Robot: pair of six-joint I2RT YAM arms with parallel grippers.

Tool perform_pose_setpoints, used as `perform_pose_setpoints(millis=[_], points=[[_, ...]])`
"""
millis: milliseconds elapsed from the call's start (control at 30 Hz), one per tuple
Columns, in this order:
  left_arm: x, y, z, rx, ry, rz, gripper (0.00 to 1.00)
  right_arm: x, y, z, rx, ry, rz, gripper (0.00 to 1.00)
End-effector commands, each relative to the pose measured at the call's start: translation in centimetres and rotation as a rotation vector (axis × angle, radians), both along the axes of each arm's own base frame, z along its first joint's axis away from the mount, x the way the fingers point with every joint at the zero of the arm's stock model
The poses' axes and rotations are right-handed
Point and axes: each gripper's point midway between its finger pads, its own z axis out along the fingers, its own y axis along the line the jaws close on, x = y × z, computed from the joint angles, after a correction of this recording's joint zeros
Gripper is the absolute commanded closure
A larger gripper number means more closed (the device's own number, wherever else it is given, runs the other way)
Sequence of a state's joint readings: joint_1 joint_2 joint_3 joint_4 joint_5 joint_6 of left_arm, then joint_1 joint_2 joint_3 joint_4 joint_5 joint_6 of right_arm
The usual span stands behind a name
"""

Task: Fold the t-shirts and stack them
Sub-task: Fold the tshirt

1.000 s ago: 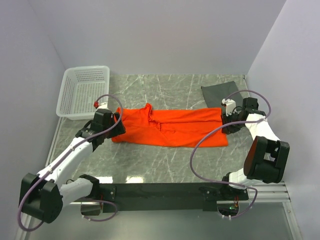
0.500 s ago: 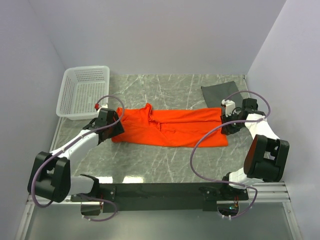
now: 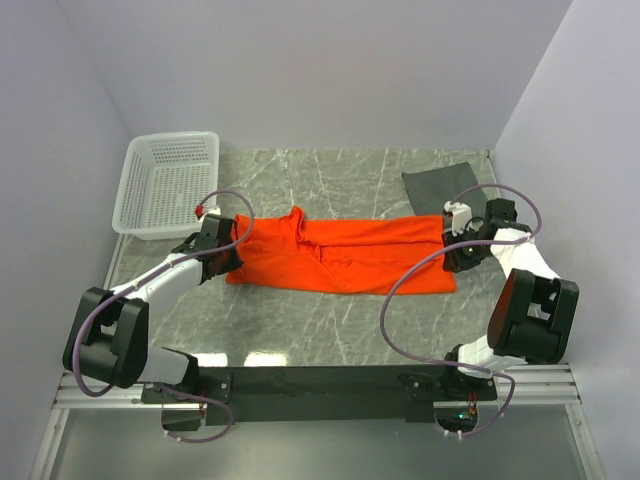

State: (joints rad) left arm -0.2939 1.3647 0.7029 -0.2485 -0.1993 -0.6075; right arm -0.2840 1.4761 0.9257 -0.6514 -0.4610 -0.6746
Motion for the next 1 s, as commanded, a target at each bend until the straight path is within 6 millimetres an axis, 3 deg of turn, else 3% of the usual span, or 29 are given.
perform_pose_setpoints(millis=[0, 100, 133, 233, 567, 967], points=[[1.7, -0.2, 2.5, -0.008, -0.086, -0.004, 0.72, -0.5, -0.4, 0.2, -0.009, 0.003, 0.002, 0.63], [1.5, -0.2, 2.7, -0.013, -0.09, -0.004, 0.83, -0.8, -0.7, 0.5, -0.022, 0.005, -0.001, 0.63], [1.4, -0.2, 3.1, -0.018, -0.1, -0.002, 0.91, -0.8, -0.8, 0.7, -0.026, -0.001, -0.002, 0.63], [1.0, -0.2, 3.9, -0.036, -0.122, -0.003, 0.96, -1.2, -1.0, 0.9, -0.03, 0.01, -0.001, 0.63], [-0.2, -1.1, 4.8, -0.106, -0.142, -0.027, 0.96, -1.6, -1.5, 0.0, -0.006, 0.07, -0.046, 0.63], [-0.3, -1.4, 5.1, -0.124, -0.152, -0.034, 0.98, 0.0, -1.2, -2.5, 0.08, 0.174, -0.132, 0.58]])
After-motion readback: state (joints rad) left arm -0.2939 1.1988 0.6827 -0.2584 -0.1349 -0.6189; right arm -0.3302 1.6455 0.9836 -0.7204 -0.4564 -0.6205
